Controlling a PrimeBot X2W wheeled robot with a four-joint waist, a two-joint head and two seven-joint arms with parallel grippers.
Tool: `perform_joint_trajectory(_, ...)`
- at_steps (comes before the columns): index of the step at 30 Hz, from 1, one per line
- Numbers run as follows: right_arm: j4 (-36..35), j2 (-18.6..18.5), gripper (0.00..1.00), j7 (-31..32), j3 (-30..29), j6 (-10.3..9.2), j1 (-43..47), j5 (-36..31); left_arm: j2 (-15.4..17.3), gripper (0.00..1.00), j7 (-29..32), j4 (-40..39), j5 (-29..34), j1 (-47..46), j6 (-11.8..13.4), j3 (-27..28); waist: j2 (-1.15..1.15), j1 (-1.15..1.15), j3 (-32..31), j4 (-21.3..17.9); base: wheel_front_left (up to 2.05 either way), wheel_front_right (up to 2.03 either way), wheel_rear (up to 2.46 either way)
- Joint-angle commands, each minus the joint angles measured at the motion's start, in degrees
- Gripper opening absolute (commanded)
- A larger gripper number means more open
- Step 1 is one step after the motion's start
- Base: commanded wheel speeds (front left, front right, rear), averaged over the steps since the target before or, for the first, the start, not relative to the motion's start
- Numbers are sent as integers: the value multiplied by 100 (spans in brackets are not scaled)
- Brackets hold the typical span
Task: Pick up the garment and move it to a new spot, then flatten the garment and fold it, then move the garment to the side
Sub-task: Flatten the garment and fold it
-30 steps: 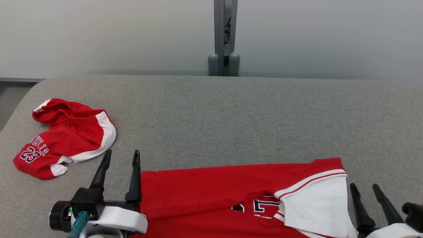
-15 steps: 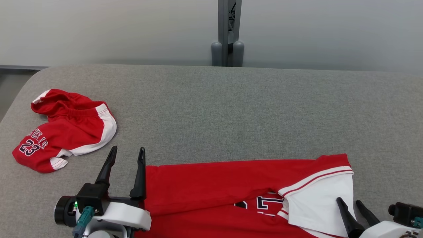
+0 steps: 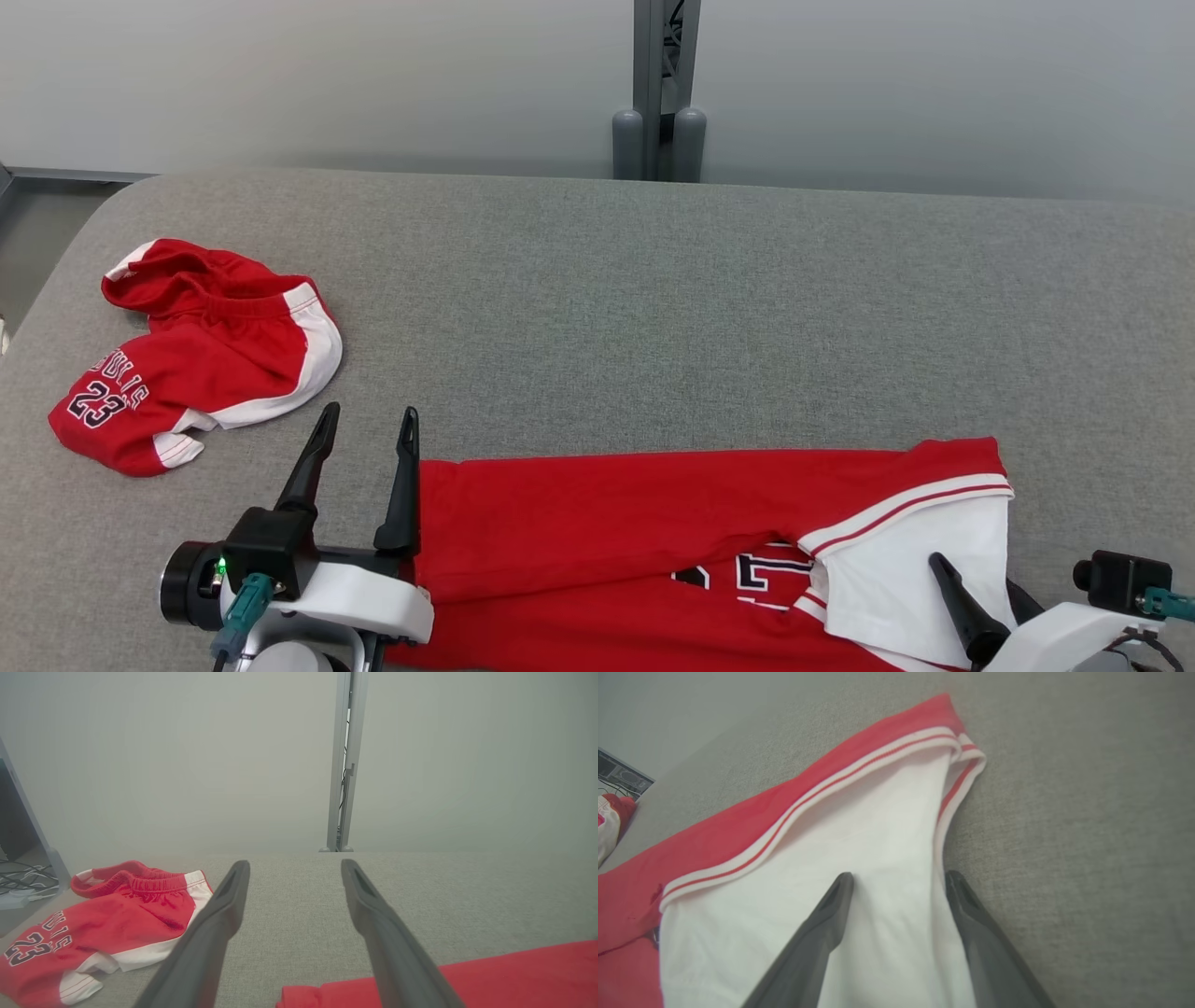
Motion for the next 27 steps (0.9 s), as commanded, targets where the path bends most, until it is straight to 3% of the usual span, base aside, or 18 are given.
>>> perform_joint_trajectory(1, 66, 129, 90, 104, 164, 16, 52, 46, 18, 100, -6, 5, 24, -55, 14, -1, 0, 0, -3, 3, 0, 0, 0)
perform_joint_trajectory(3, 76, 128, 5, 87, 281, 16, 19, 160, 19, 100, -6, 16, 13, -45, 23, -8, 0, 0, -16, 8, 0, 0, 0)
perform_joint_trajectory(4, 77, 118, 0, 56, 331, 16, -4, 213, 18, 100, -6, 25, 5, -39, 29, -15, 0, 0, -26, 11, 0, 0, 0)
perform_joint_trajectory(17, 515, -477, 0, -349, 500, 7, -389, 496, 20, 100, -6, 94, -61, 64, 36, -27, 0, 0, -200, -63, 0, 0, 0)
perform_joint_trajectory(27, 1027, -1347, 0, -271, 511, 8, -779, 538, 18, 100, -6, 164, -119, 96, 5, -9, 0, 0, -326, -95, 0, 0, 0)
